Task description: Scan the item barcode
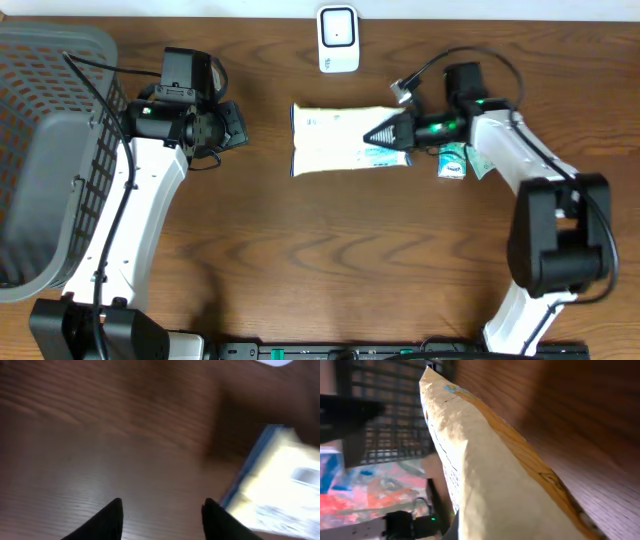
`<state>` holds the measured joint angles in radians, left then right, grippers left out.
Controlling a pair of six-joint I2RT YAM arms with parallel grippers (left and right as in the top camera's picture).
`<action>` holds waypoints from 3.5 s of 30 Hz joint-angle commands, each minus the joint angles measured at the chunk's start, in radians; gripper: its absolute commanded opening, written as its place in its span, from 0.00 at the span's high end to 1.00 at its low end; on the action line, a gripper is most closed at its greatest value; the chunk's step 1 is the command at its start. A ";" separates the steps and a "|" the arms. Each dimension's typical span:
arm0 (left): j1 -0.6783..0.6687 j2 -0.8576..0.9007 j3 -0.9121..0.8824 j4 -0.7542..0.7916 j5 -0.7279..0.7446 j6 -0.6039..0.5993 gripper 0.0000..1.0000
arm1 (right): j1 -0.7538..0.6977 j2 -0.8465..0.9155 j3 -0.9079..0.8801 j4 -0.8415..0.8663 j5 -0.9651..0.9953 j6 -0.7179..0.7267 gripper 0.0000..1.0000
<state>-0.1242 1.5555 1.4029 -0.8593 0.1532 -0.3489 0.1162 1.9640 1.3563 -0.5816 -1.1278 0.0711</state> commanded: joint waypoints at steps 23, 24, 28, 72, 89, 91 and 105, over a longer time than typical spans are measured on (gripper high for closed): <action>0.005 0.008 0.002 -0.004 -0.113 0.008 0.02 | 0.013 -0.178 0.204 -0.041 0.485 0.070 0.99; 0.005 0.008 0.002 -0.004 -0.113 0.008 0.03 | 0.029 -0.178 0.229 -0.043 0.557 0.070 0.99; 0.005 0.008 0.002 -0.004 -0.113 0.008 0.02 | 0.105 -0.178 0.320 -0.030 0.859 0.042 0.99; 0.005 0.008 0.002 -0.004 -0.113 0.008 0.02 | 0.417 0.229 0.339 0.793 1.844 -1.151 0.99; 0.005 0.008 0.002 -0.004 -0.113 0.008 0.02 | 0.400 0.010 0.339 0.482 1.803 -0.853 0.99; 0.005 0.008 0.002 -0.004 -0.113 0.008 0.02 | 0.382 -0.053 0.339 0.385 1.725 -0.757 0.99; 0.005 0.008 0.002 -0.004 -0.113 0.008 0.02 | 0.058 -0.343 0.339 -0.394 1.005 -0.092 0.99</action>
<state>-0.1242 1.5558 1.4029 -0.8604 0.0525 -0.3420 0.2493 1.6211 1.6917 -0.9092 0.0624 -0.1963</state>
